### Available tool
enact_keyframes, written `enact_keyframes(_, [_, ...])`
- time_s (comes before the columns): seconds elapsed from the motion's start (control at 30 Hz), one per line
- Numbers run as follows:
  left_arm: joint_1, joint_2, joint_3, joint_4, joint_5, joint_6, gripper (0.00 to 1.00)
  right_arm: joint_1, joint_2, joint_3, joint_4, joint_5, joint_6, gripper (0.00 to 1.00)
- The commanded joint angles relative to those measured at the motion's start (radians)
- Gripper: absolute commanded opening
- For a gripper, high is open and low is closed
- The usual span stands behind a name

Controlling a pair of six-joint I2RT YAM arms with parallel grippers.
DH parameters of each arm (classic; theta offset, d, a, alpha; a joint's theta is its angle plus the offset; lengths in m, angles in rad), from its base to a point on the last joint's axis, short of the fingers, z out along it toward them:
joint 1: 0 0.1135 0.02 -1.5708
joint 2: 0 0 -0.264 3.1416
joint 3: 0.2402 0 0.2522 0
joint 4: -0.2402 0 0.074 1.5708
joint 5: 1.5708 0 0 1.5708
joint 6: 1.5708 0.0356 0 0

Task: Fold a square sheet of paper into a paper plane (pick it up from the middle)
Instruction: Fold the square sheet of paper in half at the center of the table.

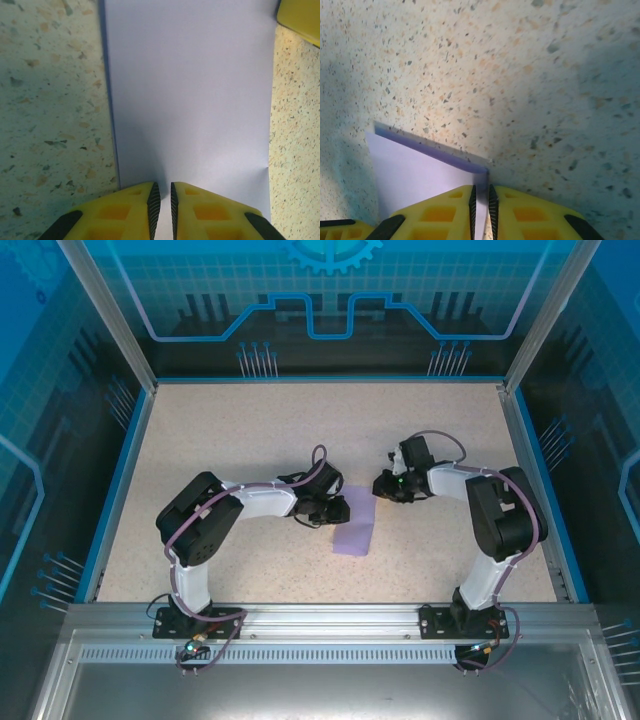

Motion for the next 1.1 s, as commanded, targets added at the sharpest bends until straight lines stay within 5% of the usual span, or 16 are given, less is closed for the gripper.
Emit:
enact_keyframes(0.0, [-0.003, 0.063, -0.045, -0.135, -0.072, 0.027, 0.19, -0.025, -0.019, 0.015, 0.016, 0.028, -0.016, 0.18])
enact_keyframes(0.3, [-0.003, 0.066, -0.037, -0.143, -0.07, 0.027, 0.19, 0.076, -0.151, 0.019, -0.044, 0.014, 0.016, 0.19])
enact_keyframes(0.47, [-0.003, 0.064, -0.038, -0.143, -0.067, 0.028, 0.2, 0.119, -0.085, 0.023, -0.003, -0.007, 0.047, 0.18])
enact_keyframes(1.07, [-0.004, 0.061, -0.056, -0.136, -0.068, 0.026, 0.19, 0.028, 0.094, 0.078, 0.002, 0.035, -0.047, 0.18])
